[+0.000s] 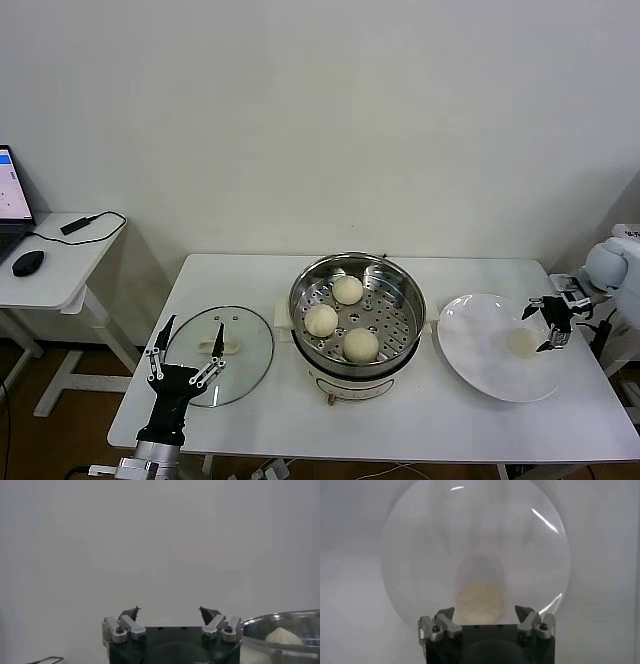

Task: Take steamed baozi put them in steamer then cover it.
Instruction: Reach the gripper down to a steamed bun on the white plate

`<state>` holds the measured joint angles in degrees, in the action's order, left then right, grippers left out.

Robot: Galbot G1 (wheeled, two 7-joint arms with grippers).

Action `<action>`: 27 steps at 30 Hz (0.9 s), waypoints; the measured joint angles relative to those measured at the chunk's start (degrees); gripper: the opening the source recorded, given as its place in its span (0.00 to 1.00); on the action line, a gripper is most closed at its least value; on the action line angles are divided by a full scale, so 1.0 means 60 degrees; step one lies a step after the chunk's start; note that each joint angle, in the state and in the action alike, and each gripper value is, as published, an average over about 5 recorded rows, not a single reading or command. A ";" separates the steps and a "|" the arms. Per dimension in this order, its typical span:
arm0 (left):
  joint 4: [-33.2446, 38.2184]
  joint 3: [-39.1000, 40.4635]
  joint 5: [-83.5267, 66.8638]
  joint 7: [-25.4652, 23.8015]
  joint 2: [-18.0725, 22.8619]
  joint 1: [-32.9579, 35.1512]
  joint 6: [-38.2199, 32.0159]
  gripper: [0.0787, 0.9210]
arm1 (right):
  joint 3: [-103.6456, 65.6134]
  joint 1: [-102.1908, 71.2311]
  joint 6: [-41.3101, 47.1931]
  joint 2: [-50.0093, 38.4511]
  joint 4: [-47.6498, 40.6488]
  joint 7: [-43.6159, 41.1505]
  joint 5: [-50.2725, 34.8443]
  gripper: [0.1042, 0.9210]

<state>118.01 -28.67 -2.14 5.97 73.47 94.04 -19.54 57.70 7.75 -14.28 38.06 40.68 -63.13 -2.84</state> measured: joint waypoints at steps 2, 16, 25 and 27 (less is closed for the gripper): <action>-0.0018 0.0002 0.0000 0.0000 -0.0001 -0.0004 -0.0001 0.88 | -0.0071 -0.0111 -0.0001 0.0070 -0.0093 0.0063 0.0057 0.88; -0.0093 -0.0001 0.0000 0.0001 -0.0021 -0.0047 -0.0011 0.88 | -0.0405 -0.0590 -0.0008 0.0328 -0.0476 0.0315 0.0327 0.87; -0.0032 -0.0039 -0.0003 0.0001 -0.0030 -0.0022 -0.0029 0.88 | -0.0402 -0.0573 -0.0007 0.0309 -0.0428 0.0332 0.0277 0.71; -0.0008 -0.0032 -0.0002 0.0002 -0.0031 -0.0009 -0.0030 0.88 | -0.0332 -0.0493 0.0001 0.0282 -0.0382 0.0304 0.0215 0.71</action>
<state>117.96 -28.87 -2.15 5.98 73.28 93.99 -19.72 55.71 4.80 -14.27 39.75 38.39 -61.31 -1.55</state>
